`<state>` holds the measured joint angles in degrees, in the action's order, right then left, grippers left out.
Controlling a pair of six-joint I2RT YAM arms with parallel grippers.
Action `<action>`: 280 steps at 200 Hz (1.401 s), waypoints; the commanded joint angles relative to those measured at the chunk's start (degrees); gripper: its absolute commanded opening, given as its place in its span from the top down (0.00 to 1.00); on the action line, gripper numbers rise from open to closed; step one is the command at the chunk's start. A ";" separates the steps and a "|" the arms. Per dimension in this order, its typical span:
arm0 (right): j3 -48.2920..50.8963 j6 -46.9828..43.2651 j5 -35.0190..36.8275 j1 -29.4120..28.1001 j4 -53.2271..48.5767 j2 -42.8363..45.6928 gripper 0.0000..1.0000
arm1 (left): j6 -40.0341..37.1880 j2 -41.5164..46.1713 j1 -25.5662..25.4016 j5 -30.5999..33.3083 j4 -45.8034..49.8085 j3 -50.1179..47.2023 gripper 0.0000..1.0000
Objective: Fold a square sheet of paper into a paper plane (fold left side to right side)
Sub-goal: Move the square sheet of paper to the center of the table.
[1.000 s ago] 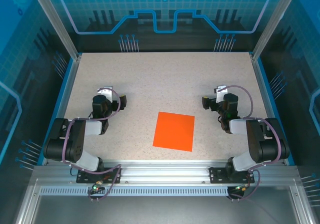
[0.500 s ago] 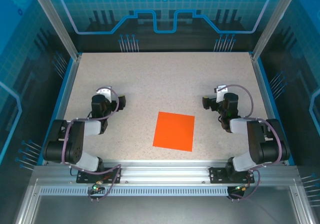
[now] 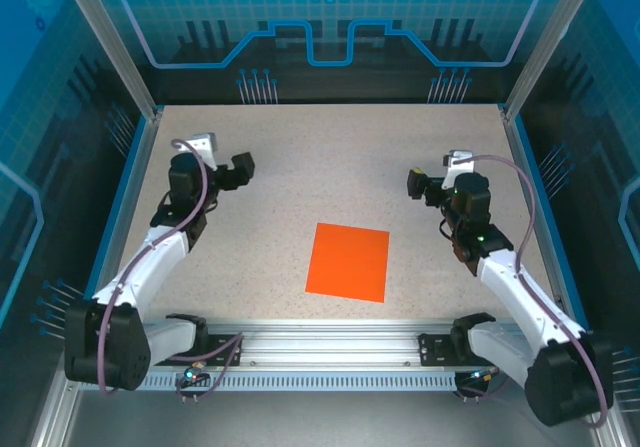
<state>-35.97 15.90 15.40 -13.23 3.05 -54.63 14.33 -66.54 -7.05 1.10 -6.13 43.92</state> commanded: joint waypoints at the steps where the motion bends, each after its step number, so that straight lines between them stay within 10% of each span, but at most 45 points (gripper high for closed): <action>1: -0.43 9.96 3.79 -2.88 -15.10 3.61 0.00 | 3.50 1.68 -6.52 -3.58 15.91 2.92 0.01; 119: 4.81 17.94 2.33 -9.62 -25.89 13.94 0.00 | 4.21 -24.19 -44.38 -4.18 29.26 18.37 0.28; 280: 4.15 23.29 5.51 -9.84 -39.93 26.50 0.00 | 4.85 -51.51 -47.77 7.13 44.67 40.61 0.57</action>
<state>-31.42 37.56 19.53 -22.17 -33.08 -29.41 18.09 -116.01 -55.53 5.48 34.87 82.13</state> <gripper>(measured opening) 0.997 0.442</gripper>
